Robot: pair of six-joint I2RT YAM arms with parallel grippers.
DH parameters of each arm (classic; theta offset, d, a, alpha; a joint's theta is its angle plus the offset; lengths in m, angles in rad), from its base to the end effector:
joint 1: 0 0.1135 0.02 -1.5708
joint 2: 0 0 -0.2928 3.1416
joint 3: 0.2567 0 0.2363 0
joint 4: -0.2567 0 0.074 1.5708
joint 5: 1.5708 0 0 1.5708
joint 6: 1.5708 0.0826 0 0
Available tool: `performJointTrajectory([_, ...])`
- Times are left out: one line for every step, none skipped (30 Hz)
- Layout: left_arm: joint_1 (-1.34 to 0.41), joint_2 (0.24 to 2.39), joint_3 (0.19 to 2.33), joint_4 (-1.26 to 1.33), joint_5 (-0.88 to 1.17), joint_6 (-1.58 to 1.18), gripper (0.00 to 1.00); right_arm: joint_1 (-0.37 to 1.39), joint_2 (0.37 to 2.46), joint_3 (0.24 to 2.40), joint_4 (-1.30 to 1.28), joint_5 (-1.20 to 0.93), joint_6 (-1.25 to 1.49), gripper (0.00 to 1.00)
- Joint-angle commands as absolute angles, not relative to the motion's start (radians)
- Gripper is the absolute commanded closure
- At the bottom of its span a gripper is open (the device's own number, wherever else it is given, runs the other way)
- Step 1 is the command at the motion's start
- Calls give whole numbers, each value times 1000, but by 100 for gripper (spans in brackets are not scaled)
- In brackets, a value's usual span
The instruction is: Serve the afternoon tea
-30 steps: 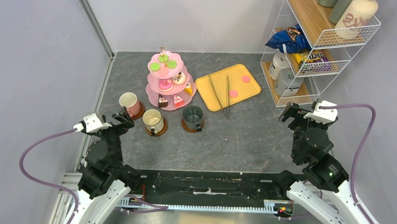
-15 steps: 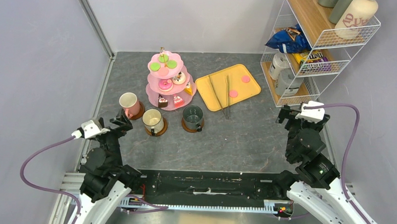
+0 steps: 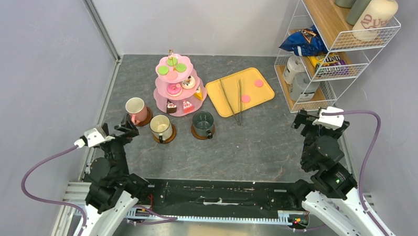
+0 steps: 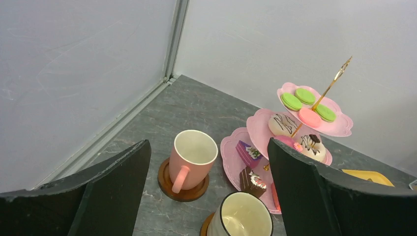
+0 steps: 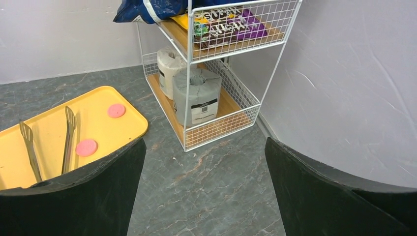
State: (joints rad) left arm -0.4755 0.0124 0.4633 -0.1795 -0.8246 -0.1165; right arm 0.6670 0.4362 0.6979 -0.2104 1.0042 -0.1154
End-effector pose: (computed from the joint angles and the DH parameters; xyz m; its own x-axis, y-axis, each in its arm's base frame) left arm 0.0563 0.0392 0.3056 0.2737 -0.2297 -0.9340 -0.2883 0.9068 -0.3075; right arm 0.1044 -0.0065 0.3604 0.0020 -0.0771 -0.9970 0.3324 0.9404 -0.0720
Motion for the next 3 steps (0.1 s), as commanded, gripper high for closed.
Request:
performJointTrajectory([-460,8,458,-127,-803,-87,4,658,423,690,-156,1021,-118,1])
performJointTrajectory([-459,26,458,-127,-801,-86,4,658,425,689,-154,1017,-122,1])
performJointTrajectory([-458,29,458,-127,-801,-89,4,656,425,689,-154,1017,-125,1])
